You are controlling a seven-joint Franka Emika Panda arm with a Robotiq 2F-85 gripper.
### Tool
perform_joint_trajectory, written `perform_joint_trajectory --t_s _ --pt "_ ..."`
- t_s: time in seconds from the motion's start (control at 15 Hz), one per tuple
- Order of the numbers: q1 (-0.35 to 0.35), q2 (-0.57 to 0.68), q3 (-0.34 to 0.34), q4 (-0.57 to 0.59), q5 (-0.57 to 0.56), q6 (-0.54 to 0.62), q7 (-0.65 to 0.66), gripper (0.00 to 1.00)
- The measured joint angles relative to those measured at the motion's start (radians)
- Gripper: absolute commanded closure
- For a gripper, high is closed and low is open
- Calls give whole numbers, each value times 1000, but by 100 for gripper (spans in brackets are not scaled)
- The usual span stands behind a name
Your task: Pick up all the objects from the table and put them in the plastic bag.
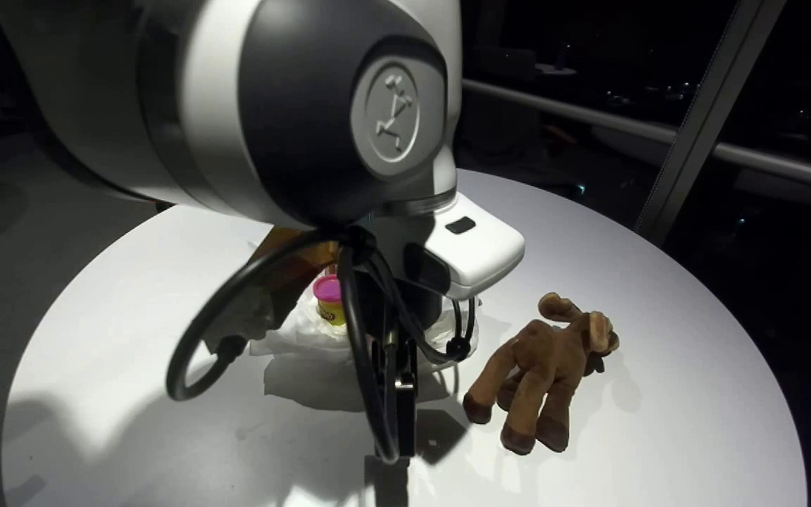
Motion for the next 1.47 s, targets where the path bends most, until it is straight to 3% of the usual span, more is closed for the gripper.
perform_joint_trajectory --t_s 0.6,0.67,0.8,1.33,1.47 --pt "36 122 -6 65 108 103 -8 1" --pt "36 126 -3 65 129 103 -12 26" --pt "36 127 -3 65 157 104 -15 30" --pt "6 115 2 61 279 111 -83 92" --pt "3 108 3 55 304 112 -104 99"
